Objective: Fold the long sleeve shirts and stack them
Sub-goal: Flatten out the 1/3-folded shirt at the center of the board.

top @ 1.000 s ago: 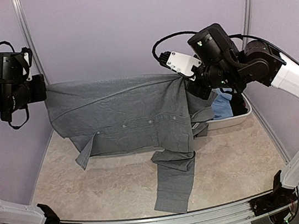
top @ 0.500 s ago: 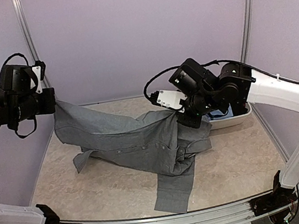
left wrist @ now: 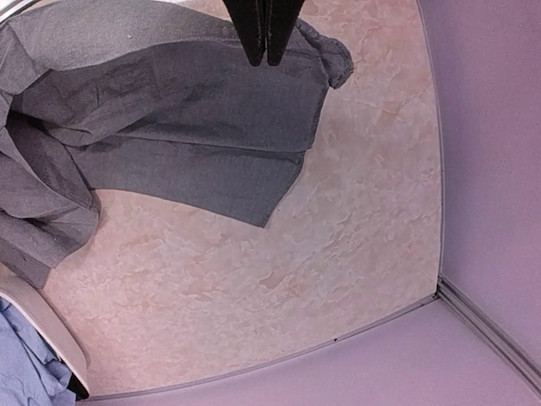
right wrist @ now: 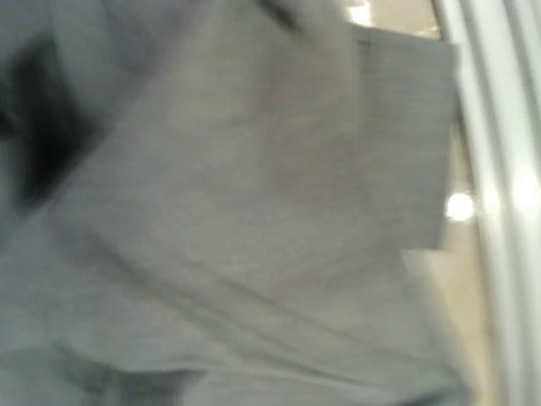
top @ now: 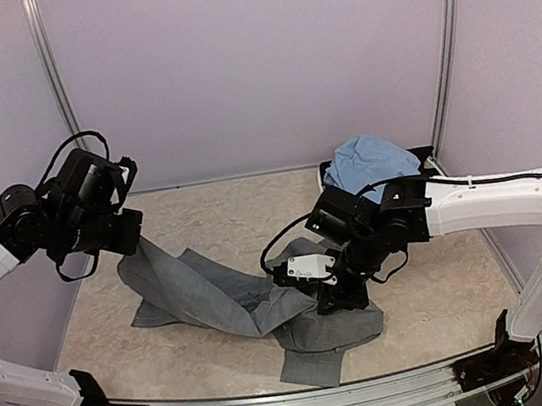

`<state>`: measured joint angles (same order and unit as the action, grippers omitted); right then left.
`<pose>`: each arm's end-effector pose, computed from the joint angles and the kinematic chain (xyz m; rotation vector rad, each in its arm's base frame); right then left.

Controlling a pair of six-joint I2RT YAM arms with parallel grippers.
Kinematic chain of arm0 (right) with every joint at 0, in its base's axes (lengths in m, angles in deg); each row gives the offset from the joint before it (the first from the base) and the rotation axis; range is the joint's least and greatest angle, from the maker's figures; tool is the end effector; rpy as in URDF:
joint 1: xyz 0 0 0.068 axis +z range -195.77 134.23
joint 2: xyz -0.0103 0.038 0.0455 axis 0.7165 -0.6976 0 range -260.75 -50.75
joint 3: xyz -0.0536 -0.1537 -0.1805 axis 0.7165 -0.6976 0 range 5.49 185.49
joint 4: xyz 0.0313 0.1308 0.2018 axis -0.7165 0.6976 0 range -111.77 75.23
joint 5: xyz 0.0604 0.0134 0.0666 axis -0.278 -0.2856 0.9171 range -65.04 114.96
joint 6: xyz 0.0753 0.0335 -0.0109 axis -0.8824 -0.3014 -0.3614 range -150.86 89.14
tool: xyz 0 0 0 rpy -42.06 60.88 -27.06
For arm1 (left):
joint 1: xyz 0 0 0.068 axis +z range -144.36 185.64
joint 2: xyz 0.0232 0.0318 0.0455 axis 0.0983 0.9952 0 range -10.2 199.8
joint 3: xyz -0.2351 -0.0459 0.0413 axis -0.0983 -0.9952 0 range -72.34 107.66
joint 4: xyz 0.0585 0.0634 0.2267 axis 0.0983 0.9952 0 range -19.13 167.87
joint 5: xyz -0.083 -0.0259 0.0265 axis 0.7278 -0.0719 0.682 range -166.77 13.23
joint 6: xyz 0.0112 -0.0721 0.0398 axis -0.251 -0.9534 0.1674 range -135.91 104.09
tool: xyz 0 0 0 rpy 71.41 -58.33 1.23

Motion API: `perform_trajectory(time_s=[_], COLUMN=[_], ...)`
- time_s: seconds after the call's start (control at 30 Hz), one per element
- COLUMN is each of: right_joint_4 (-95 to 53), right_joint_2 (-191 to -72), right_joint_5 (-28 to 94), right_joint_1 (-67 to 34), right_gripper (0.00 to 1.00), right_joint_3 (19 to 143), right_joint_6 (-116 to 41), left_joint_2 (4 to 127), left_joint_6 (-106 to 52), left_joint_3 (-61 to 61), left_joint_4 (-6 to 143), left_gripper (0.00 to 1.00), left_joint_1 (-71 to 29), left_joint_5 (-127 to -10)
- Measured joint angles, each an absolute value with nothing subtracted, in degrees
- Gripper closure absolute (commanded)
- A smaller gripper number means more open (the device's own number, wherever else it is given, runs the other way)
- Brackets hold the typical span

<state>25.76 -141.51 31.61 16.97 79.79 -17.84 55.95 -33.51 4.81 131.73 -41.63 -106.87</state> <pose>0.1389 0.2880 0.2091 -1.7166 2.1470 0.4120 0.1781 -0.1390 0.3239 0.3681 2.2650 0.0708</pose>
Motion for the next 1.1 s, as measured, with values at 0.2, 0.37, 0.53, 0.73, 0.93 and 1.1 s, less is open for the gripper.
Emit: perform_trajectory(time_s=[0.2, 0.37, 0.53, 0.73, 0.93, 1.1], right_joint_4=[23.22, 21.06, 16.36, 15.40, 16.64, 17.54], right_joint_2=[-140.28, -134.49, -129.07, -129.77, -128.94, -128.92], right_joint_5=[41.06, 44.66, 47.74, 51.50, 52.11, 50.37], right_joint_1=[17.24, 16.36, 7.27, 1.50, 7.77, 9.91], right_gripper=[0.33, 0.31, 0.32, 0.16, 0.17, 0.30], right_joint_3=[75.55, 74.22, 74.15, 73.15, 66.74, 61.91], right_joint_6=[-18.89, -20.38, -23.92, -25.53, -26.76, -28.38], left_joint_2=[55.93, 57.22, 57.24, 56.28, 56.15, 56.30], left_joint_6=[-34.28, -35.24, -36.95, -36.86, -34.41, -31.81], left_joint_3=[4.59, 3.52, -1.64, -2.32, 2.32, 5.16], left_joint_4=[133.41, 132.67, 130.70, 128.45, 125.67, 122.94], left_gripper=[1.00, 1.00, 1.00, 1.00, 1.00, 1.00], left_joint_1=[-41.69, -41.69, -41.28, -36.16, -30.87, -25.34], left_joint_5=[-106.33, -105.34, -103.18, -100.58, -98.81, -95.44])
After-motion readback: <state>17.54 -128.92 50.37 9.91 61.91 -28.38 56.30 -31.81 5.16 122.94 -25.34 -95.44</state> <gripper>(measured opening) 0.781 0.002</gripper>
